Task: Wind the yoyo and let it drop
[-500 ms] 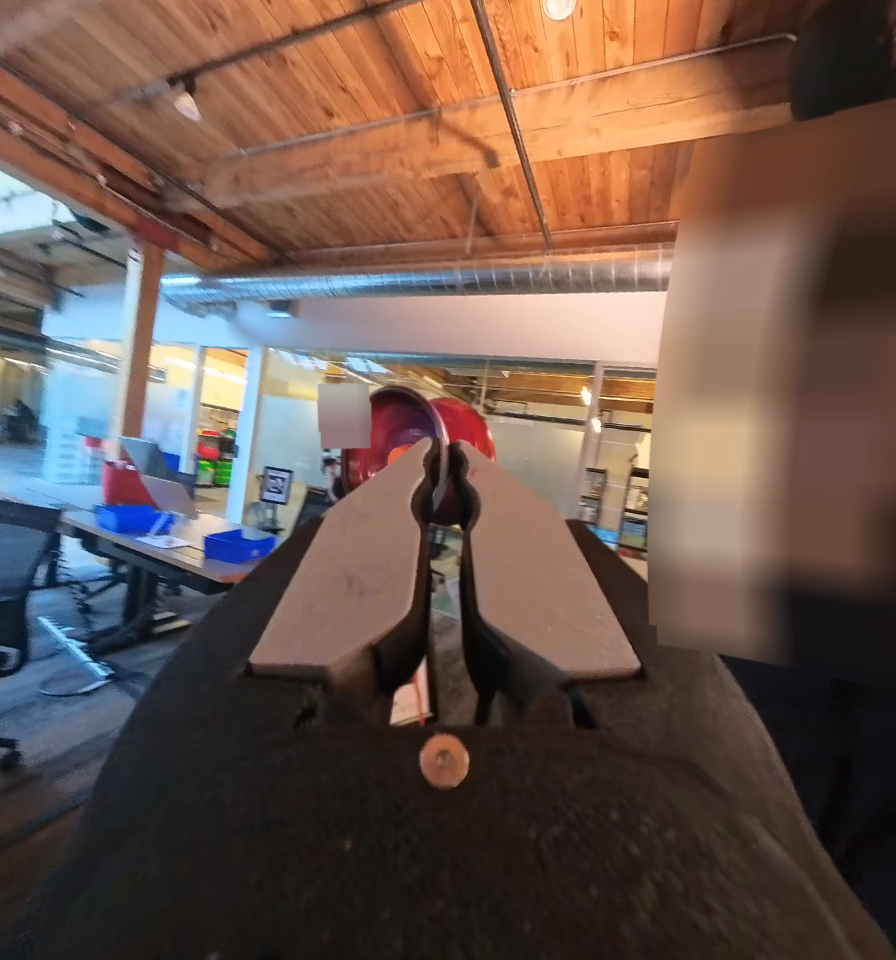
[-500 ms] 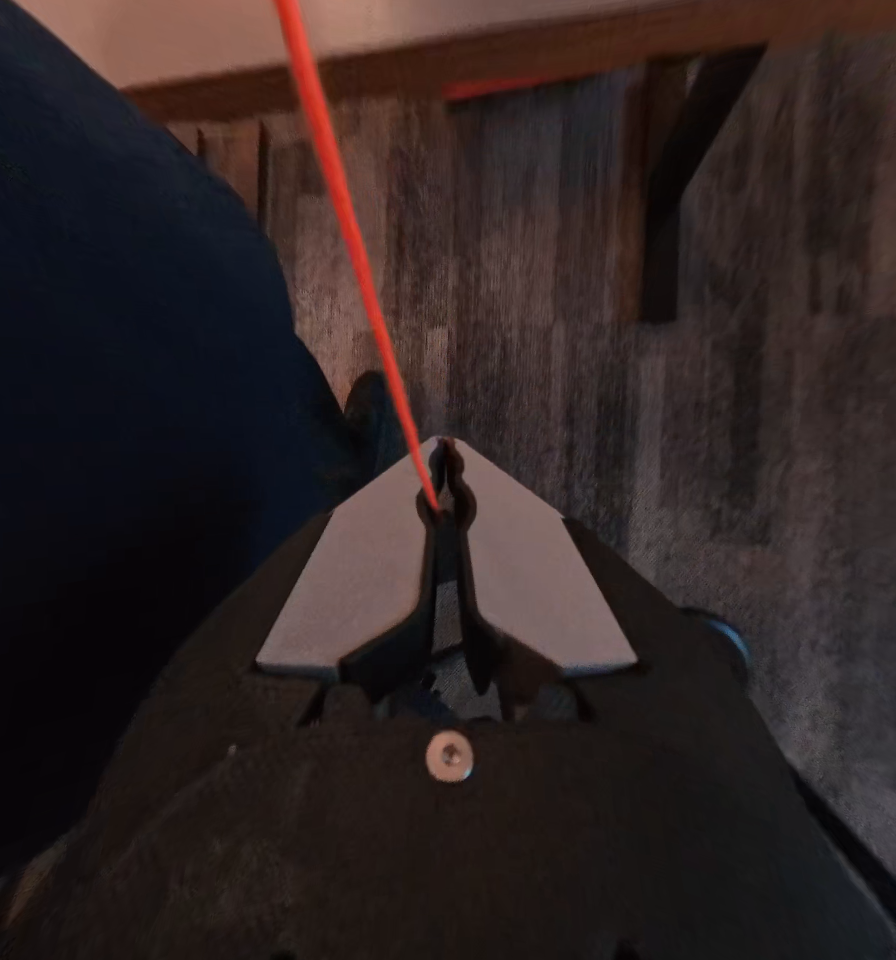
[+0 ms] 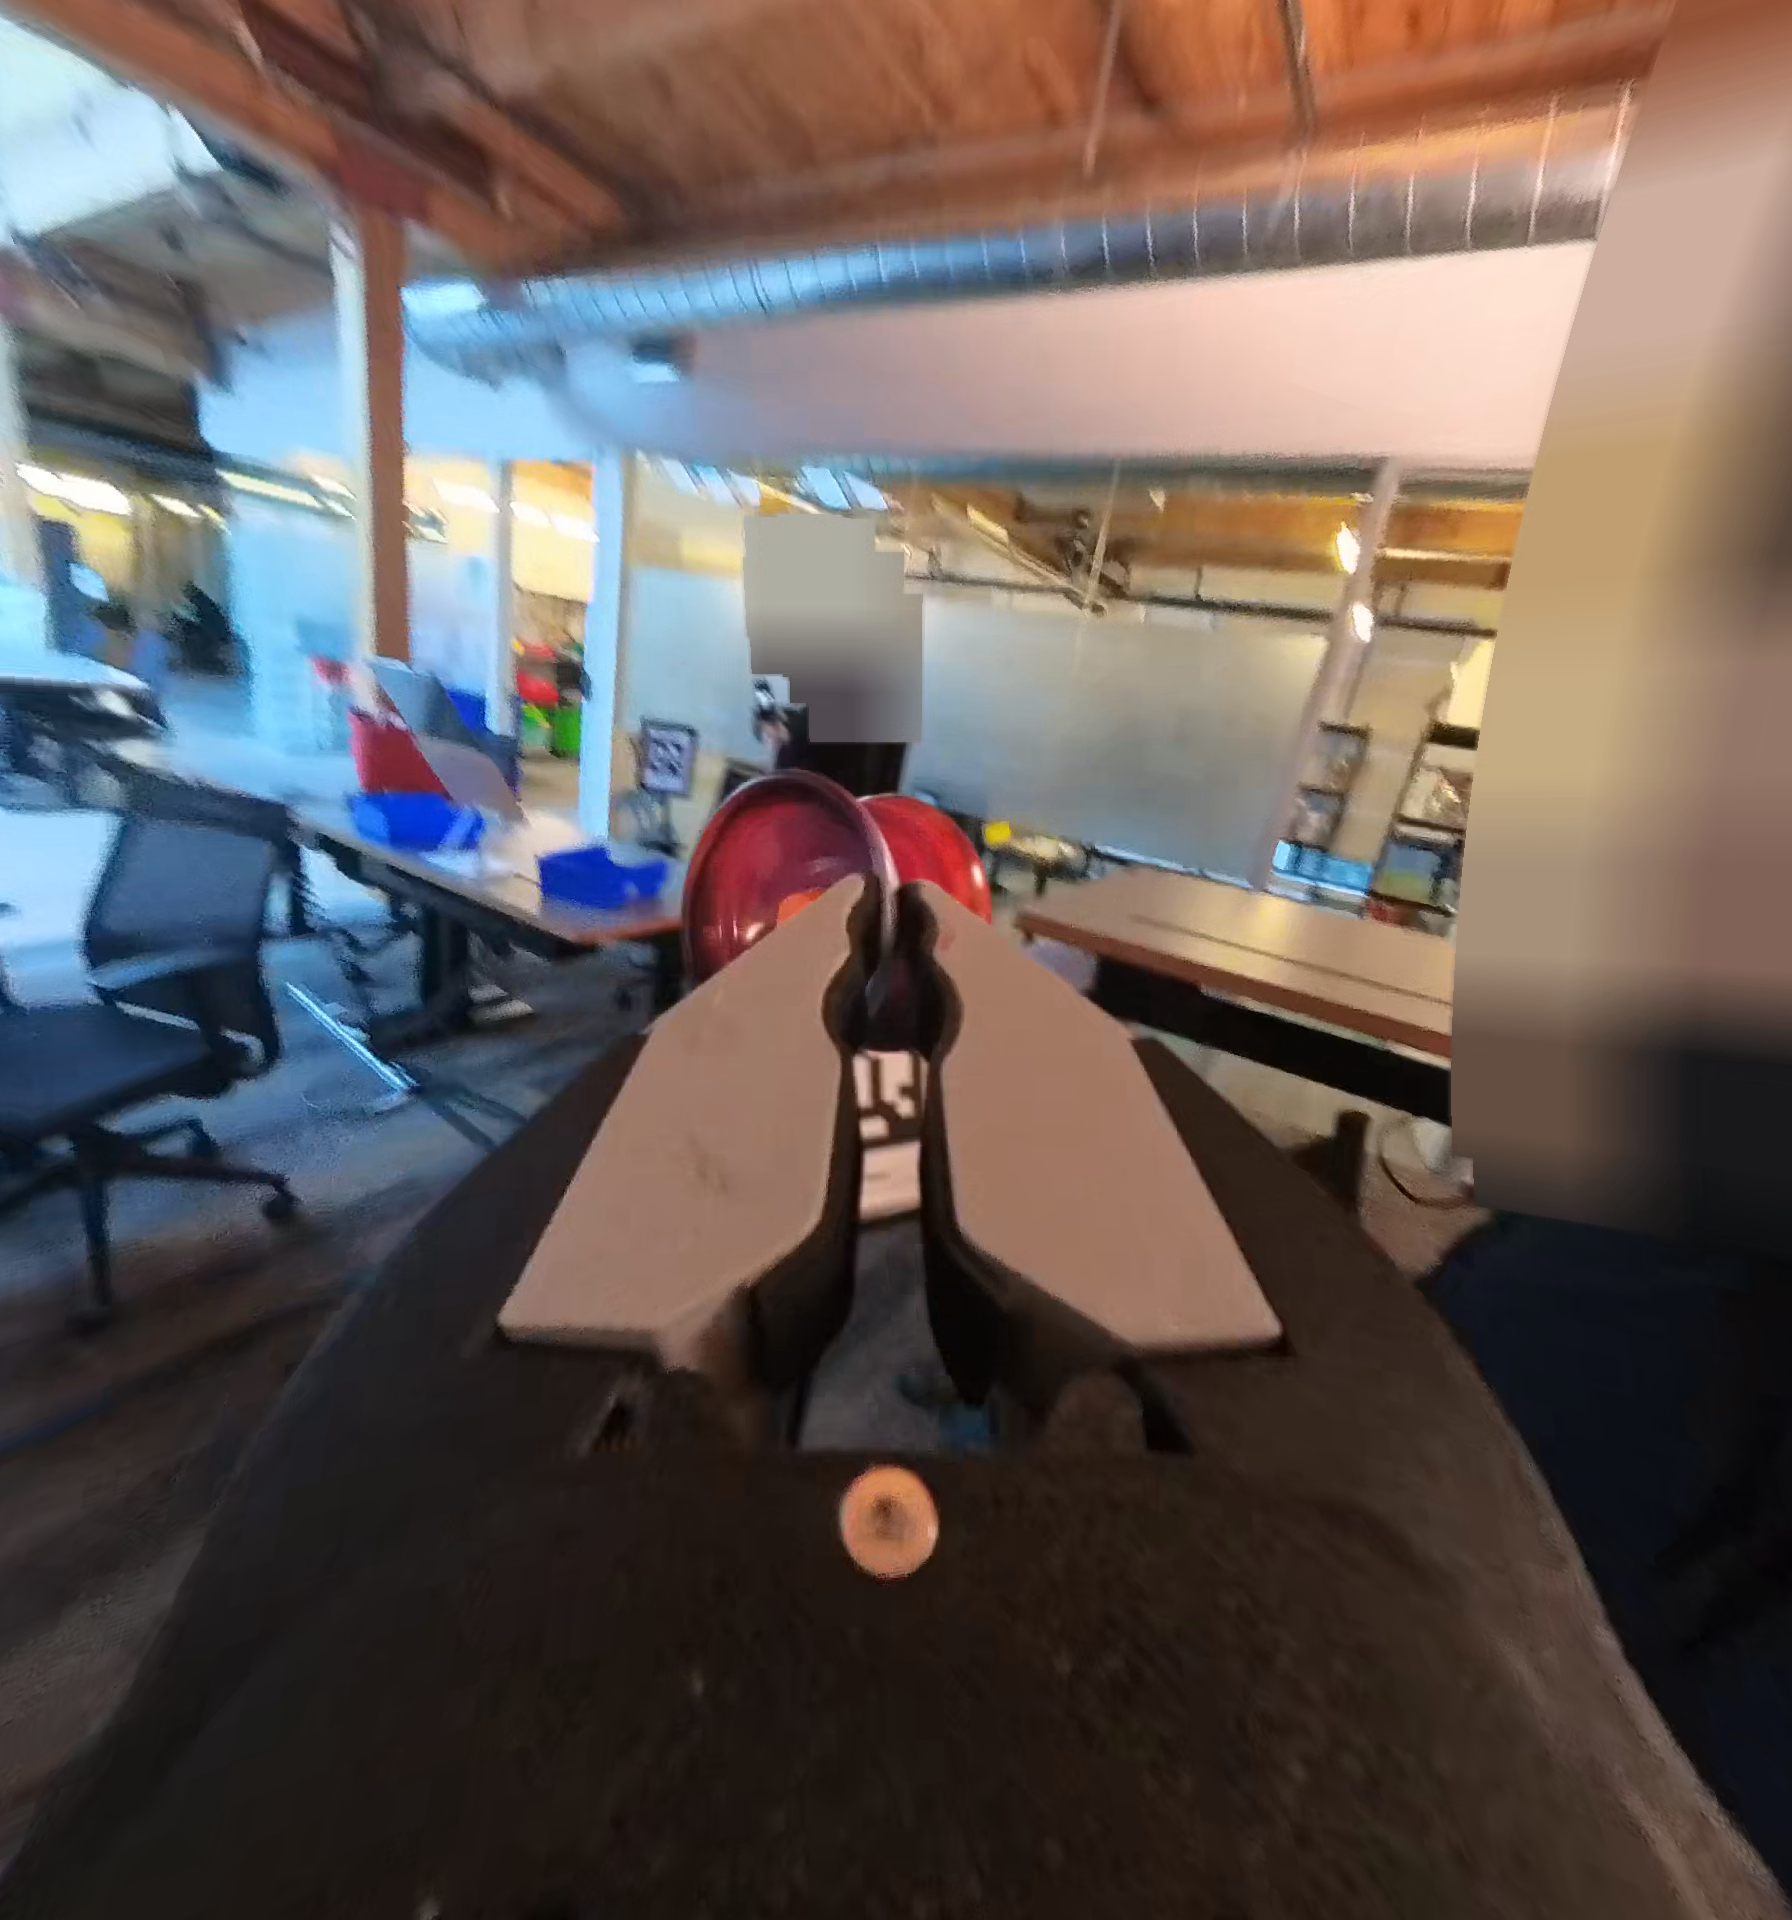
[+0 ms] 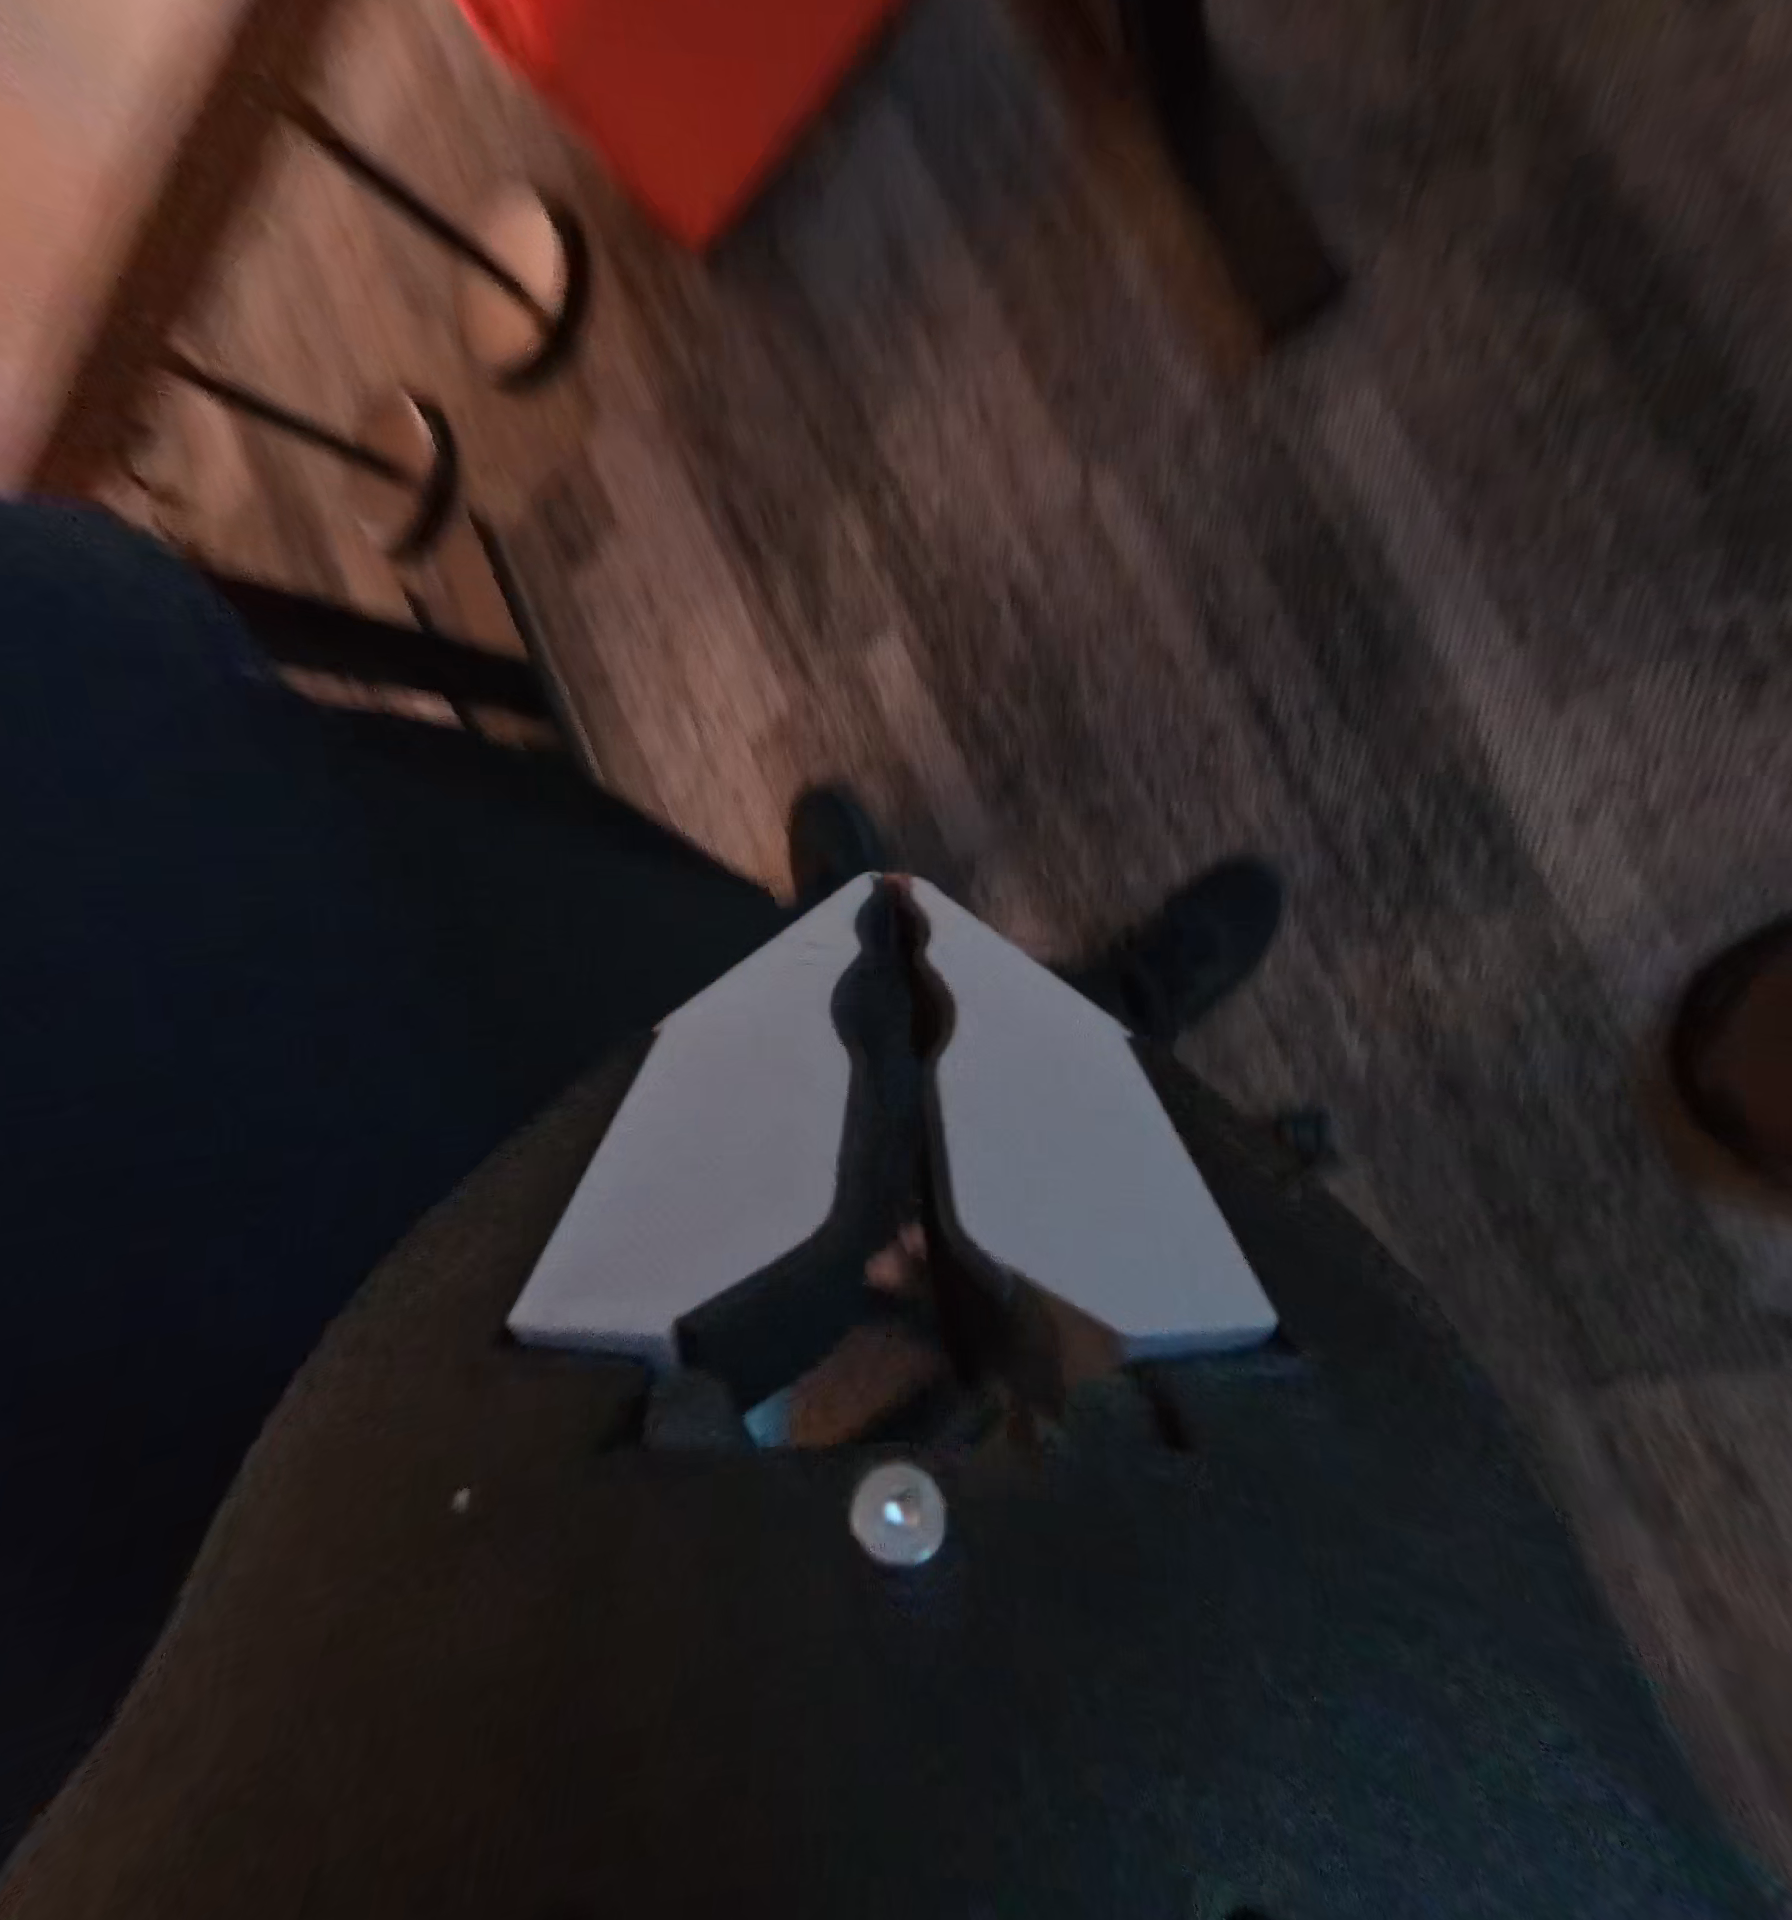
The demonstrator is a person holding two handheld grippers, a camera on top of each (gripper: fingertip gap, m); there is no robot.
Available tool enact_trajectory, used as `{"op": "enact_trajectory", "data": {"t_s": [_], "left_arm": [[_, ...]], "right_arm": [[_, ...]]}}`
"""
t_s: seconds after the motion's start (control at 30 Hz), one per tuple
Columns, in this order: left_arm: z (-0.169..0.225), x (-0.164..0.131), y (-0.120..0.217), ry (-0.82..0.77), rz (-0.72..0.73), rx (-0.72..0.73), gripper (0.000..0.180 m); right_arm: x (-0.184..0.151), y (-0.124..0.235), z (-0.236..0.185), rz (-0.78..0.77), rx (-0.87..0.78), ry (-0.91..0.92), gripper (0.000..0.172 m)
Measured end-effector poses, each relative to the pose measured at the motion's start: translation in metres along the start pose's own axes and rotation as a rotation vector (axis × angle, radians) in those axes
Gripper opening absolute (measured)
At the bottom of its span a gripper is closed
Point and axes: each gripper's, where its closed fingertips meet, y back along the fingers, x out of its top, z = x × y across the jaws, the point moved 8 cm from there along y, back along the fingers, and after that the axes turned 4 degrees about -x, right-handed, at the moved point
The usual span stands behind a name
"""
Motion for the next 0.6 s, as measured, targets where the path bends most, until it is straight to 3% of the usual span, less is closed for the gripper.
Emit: {"op": "enact_trajectory", "data": {"t_s": [0.03, 0.2, 0.33, 0.4, 0.53, 0.6], "left_arm": [[0.003, -0.014, -0.012, 0.025, -0.023, -0.027, 0.002], [0.019, -0.070, -0.056, 0.079, -0.082, -0.091, 0.001], [0.020, -0.103, -0.075, 0.157, -0.077, -0.108, 0.001], [0.019, -0.113, -0.076, 0.179, -0.066, -0.090, 0.001], [0.018, -0.123, -0.070, 0.192, -0.052, -0.045, 0.001], [0.015, -0.124, -0.064, 0.202, -0.027, -0.021, 0.001]], "right_arm": [[0.030, 0.015, -0.013, 0.089, 0.030, 0.025, 0.008], [0.177, 0.110, -0.116, 0.524, 0.153, 0.270, 0.037], [0.245, 0.175, -0.186, 0.764, 0.127, 0.417, 0.062], [0.258, 0.193, -0.209, 0.831, 0.120, 0.474, 0.056], [0.264, 0.192, -0.220, 0.779, 0.039, 0.485, 0.009], [0.262, 0.184, -0.220, 0.738, 0.027, 0.470, 0.000]]}}
